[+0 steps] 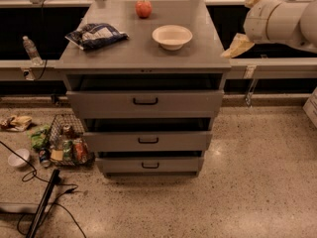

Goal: Move paper bowl near apple

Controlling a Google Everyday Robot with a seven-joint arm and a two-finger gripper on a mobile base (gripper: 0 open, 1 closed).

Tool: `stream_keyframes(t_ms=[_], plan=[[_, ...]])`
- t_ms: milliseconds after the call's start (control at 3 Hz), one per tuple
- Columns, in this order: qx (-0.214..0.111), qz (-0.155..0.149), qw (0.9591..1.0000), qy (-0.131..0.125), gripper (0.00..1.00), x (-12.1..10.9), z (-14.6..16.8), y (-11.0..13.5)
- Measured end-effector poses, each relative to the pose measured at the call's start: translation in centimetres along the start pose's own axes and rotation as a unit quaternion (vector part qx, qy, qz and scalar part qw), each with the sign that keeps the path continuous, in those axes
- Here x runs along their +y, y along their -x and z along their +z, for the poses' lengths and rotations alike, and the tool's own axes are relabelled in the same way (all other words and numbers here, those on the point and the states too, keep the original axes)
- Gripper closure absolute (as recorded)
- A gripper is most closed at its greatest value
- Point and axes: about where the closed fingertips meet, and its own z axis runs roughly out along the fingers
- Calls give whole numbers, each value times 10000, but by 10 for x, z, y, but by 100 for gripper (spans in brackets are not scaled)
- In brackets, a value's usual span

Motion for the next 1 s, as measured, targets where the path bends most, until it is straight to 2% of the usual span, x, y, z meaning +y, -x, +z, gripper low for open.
stream_keyframes(t_ms=[333,667,1000], plan=[[137,-196,9997,-63,18,-4,11,-11],[236,-468,9986,-8,25,-5,25,-22],[244,-670,9974,88,15,-2,37,-27]])
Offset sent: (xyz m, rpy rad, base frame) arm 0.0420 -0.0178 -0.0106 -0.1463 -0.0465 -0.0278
